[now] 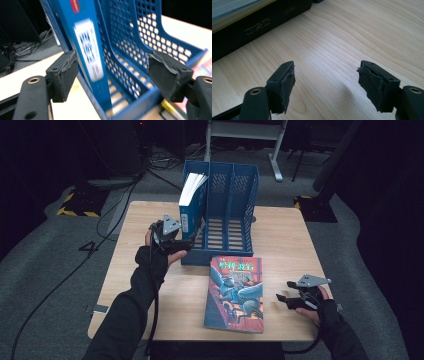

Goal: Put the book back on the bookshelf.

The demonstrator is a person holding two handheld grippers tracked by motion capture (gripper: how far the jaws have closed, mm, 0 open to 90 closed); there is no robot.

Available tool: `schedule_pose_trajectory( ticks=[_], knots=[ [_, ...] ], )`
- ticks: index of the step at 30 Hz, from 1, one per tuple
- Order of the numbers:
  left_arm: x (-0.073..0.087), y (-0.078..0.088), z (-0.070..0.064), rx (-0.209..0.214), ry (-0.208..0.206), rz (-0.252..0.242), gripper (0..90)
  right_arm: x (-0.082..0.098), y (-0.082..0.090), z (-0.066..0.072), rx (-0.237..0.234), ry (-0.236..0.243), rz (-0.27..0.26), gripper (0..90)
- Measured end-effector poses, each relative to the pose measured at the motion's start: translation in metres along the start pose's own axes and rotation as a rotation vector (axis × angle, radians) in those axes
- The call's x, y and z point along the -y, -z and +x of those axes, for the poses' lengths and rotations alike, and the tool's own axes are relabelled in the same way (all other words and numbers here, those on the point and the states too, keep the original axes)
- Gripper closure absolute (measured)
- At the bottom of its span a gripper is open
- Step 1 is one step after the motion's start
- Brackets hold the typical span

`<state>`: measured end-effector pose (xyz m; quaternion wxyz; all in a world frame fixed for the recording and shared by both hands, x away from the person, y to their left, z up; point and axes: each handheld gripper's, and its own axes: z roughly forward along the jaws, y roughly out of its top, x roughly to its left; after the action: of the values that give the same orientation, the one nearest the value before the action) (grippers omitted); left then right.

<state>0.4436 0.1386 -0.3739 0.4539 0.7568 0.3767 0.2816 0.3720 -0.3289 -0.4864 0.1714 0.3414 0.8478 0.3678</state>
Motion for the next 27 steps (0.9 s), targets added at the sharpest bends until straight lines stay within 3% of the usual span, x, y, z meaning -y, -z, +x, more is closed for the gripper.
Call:
schedule_pose_trajectory(
  ticks=[4, 6, 7, 14, 16, 18, 20, 27],
  knots=[
    [0.016, 0.011, -0.004, 0.054, -0.030, 0.020, 22.3, -0.002, 0.003, 0.002, -0.007, 0.003, -0.006, 29.5],
    [0.028, 0.016, -0.007, 0.090, -0.060, 0.055, 21.2, -0.006, 0.006, 0.005, -0.019, 0.006, -0.017, 29.3],
    [0.028, 0.016, -0.007, 0.090, -0.060, 0.055, 21.1, -0.006, 0.006, 0.005, -0.019, 0.006, -0.017, 29.3],
    [0.069, 0.020, -0.019, 0.193, -0.138, 0.160, 21.1, -0.014, 0.013, 0.012, -0.047, 0.018, -0.044, 28.3],
    [0.087, 0.018, -0.022, 0.230, -0.145, 0.219, 20.7, -0.017, 0.014, 0.016, -0.058, 0.025, -0.047, 27.8],
    [0.091, 0.017, -0.024, 0.231, -0.153, 0.236, 20.3, -0.019, 0.015, 0.018, -0.059, 0.029, -0.048, 27.8],
    [0.104, 0.014, -0.029, 0.223, -0.191, 0.299, 20.2, -0.021, 0.017, 0.020, -0.068, 0.031, -0.054, 27.8],
    [0.120, 0.018, -0.039, 0.300, -0.186, 0.339, 20.3, -0.036, 0.025, 0.034, -0.111, 0.043, -0.085, 27.7]
  ],
)
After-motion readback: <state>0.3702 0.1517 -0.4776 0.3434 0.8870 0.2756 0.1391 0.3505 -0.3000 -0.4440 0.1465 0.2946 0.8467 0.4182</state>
